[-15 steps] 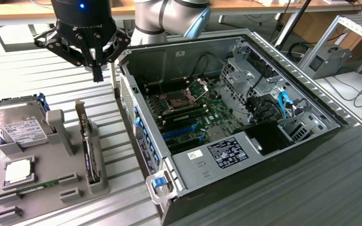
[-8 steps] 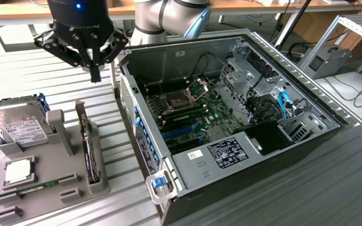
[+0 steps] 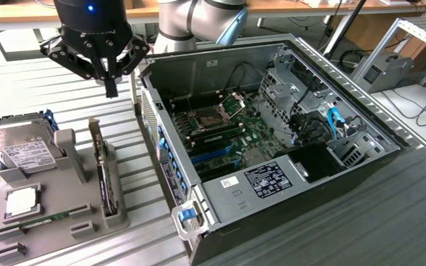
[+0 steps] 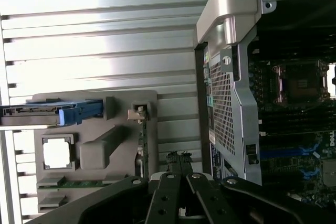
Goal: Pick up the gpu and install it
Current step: 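Reach for the gpu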
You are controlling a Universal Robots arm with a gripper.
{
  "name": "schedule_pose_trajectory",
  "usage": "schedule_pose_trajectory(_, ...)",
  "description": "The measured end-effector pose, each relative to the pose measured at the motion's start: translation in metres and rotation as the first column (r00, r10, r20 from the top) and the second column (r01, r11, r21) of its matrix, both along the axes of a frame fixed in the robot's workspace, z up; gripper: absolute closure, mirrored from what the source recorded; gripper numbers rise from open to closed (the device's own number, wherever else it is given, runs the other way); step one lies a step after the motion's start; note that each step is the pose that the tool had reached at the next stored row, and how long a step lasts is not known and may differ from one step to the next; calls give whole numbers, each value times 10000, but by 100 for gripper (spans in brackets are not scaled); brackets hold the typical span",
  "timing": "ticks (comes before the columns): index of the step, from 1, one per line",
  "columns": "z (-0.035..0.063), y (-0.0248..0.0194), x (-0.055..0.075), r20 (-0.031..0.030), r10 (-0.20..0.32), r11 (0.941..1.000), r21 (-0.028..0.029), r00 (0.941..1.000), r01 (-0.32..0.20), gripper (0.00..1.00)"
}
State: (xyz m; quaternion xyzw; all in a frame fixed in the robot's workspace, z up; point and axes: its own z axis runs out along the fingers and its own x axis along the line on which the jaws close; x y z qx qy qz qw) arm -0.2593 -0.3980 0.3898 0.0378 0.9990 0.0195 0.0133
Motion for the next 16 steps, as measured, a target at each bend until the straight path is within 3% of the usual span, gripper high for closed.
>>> schedule_pose_trajectory(16, -15, 0, -30, -2, 1, 10000, -3, 10000, -1, 89)
